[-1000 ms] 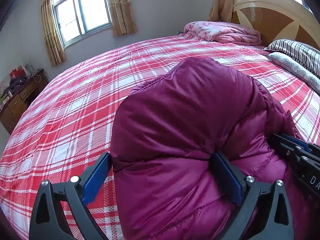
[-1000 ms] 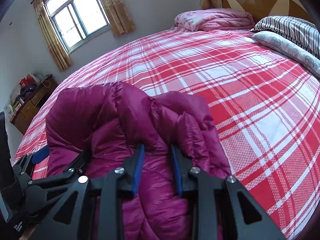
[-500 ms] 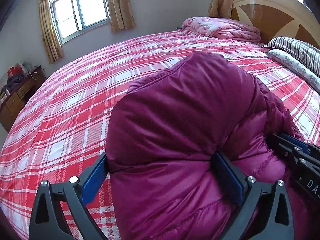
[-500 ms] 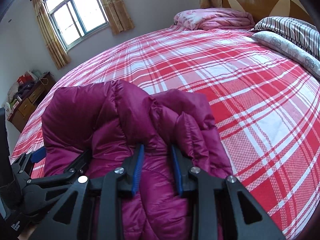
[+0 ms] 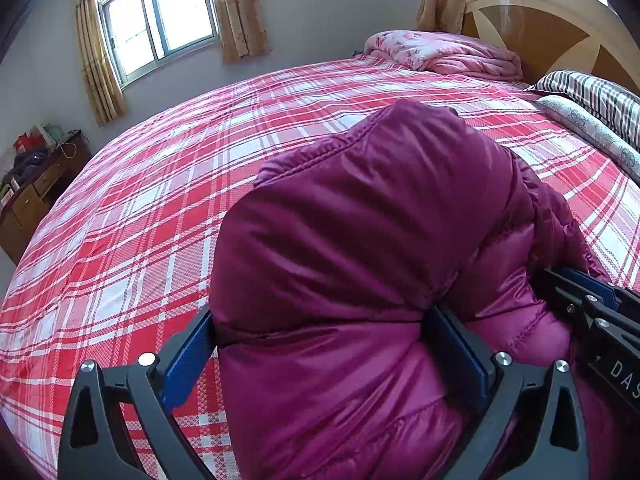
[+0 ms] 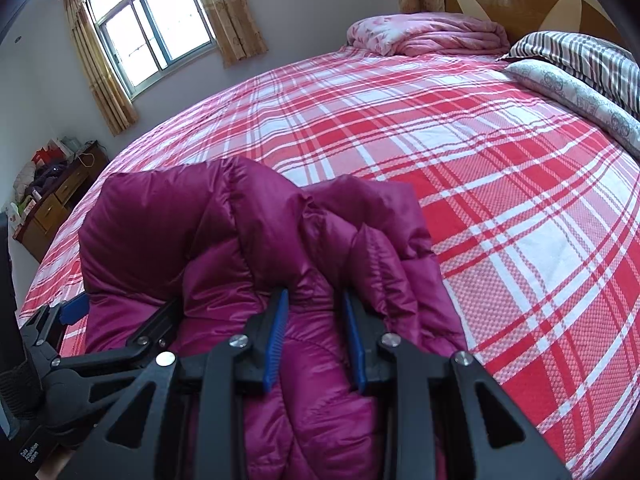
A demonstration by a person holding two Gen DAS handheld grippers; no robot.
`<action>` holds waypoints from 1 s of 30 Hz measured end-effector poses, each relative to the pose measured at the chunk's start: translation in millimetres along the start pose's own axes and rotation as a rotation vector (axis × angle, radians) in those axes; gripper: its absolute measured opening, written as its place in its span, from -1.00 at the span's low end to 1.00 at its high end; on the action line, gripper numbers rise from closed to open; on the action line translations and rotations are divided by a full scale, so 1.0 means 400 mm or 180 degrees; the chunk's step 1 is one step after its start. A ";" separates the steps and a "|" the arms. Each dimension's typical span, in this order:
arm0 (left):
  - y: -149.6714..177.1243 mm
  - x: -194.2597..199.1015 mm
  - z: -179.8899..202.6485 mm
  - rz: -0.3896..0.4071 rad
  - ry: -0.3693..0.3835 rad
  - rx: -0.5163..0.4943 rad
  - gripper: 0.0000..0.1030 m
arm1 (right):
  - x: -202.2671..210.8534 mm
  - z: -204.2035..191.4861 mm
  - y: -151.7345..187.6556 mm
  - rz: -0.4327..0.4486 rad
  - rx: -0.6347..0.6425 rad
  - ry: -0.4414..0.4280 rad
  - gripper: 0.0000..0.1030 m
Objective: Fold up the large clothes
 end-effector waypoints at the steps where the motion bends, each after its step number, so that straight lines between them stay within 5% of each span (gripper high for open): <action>1: 0.001 0.000 0.000 -0.0001 0.0000 0.0000 0.98 | 0.000 0.000 0.000 -0.0002 0.0003 0.0005 -0.41; 13: 0.001 -0.009 0.000 -0.0028 0.0057 0.0019 0.98 | -0.005 -0.002 0.001 -0.0031 0.0006 0.0003 -0.41; 17: 0.015 0.014 -0.017 -0.0069 0.0375 0.0135 0.98 | 0.021 -0.007 -0.010 -0.0121 0.0019 -0.0206 -0.35; 18: 0.025 0.046 -0.043 -0.0023 0.0460 0.0306 0.98 | 0.056 -0.005 -0.021 -0.0094 0.0001 -0.0361 -0.15; 19: 0.032 0.077 -0.066 0.0084 0.0542 0.0467 0.98 | 0.103 0.009 -0.039 0.0072 -0.0063 -0.0430 0.33; 21: 0.051 0.140 -0.103 0.0333 0.0771 0.0693 0.98 | 0.178 0.059 -0.074 0.0457 -0.0186 -0.0241 1.00; 24: 0.100 0.143 -0.110 0.0239 0.0936 0.0709 0.98 | 0.167 0.076 -0.062 0.0177 -0.0192 -0.0320 0.97; 28: 0.149 0.113 -0.094 0.0140 0.1113 0.0913 0.98 | 0.124 0.078 -0.030 -0.0086 0.0033 -0.0223 0.60; 30: 0.151 0.103 -0.084 0.0141 0.1226 0.1013 0.98 | 0.098 0.091 -0.013 -0.0283 -0.0063 -0.0305 0.60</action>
Point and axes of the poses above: each gripper's, at about its wrist camera, not at the fingertips, and x roughly against the way its jaws point, z to its right, y to its underside, the point moved 10 cm from there along -x, roughly the way its jaws point, and after that the axes turned 14 degrees about -x, right-handed, at the moved point
